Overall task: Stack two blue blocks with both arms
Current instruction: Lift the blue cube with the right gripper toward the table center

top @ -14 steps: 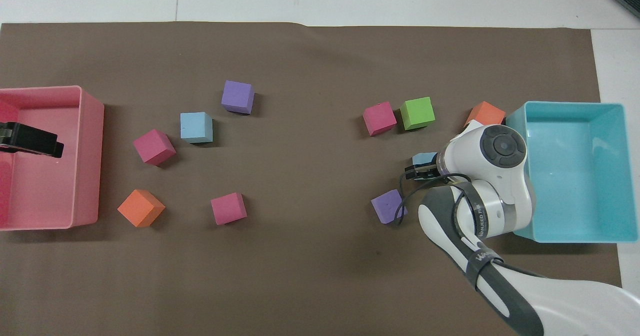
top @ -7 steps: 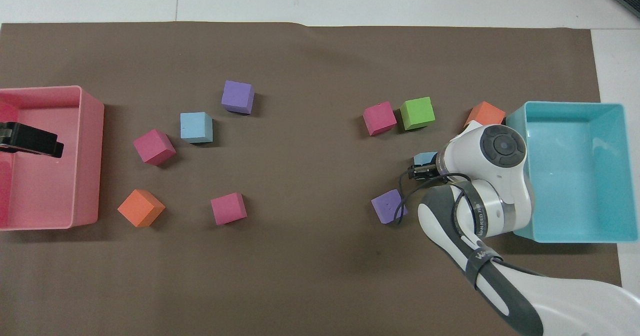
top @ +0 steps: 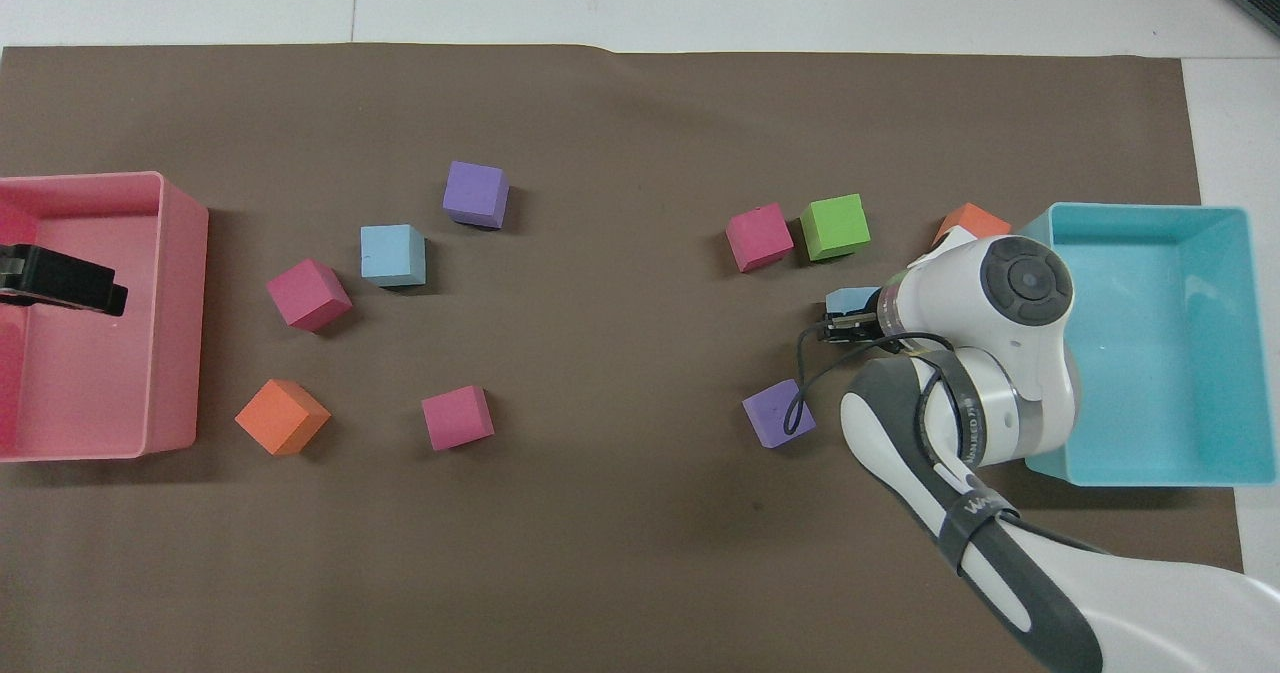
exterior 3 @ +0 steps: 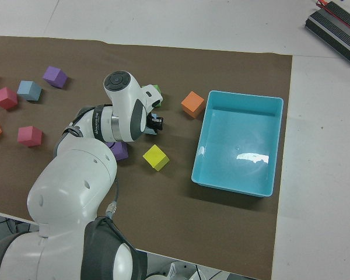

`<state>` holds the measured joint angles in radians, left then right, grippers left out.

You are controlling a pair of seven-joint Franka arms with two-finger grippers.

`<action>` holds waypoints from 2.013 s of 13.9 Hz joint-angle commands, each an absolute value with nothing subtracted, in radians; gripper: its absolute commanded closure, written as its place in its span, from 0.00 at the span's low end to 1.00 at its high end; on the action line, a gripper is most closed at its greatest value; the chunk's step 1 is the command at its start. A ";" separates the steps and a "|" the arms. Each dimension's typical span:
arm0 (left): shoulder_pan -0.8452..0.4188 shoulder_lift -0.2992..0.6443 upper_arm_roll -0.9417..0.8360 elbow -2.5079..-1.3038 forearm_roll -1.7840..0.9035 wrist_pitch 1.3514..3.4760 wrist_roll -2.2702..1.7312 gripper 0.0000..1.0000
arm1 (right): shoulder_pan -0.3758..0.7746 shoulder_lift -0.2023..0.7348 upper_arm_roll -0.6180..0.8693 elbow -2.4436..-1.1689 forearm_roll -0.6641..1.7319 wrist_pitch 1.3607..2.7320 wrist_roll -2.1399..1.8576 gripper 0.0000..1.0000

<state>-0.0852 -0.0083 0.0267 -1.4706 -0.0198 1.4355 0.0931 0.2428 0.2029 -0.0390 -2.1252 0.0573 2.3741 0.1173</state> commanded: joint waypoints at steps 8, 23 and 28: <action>-0.071 -0.017 0.017 -1.473 -0.018 1.433 0.097 0.00 | 0.230 0.075 -0.044 -1.919 0.057 1.999 0.138 1.00; -0.071 -0.017 0.017 -1.473 -0.018 1.433 0.097 0.00 | 0.541 0.481 -0.037 -1.472 0.005 1.950 0.581 1.00; -0.071 -0.017 0.017 -1.473 -0.018 1.433 0.097 0.00 | 0.604 0.575 -0.035 -1.405 0.015 2.002 0.673 1.00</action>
<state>-0.0852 -0.0083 0.0267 -1.4706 -0.0198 1.4355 0.0931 0.5999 0.5511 -0.0367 -1.4451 0.0189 1.9870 0.6548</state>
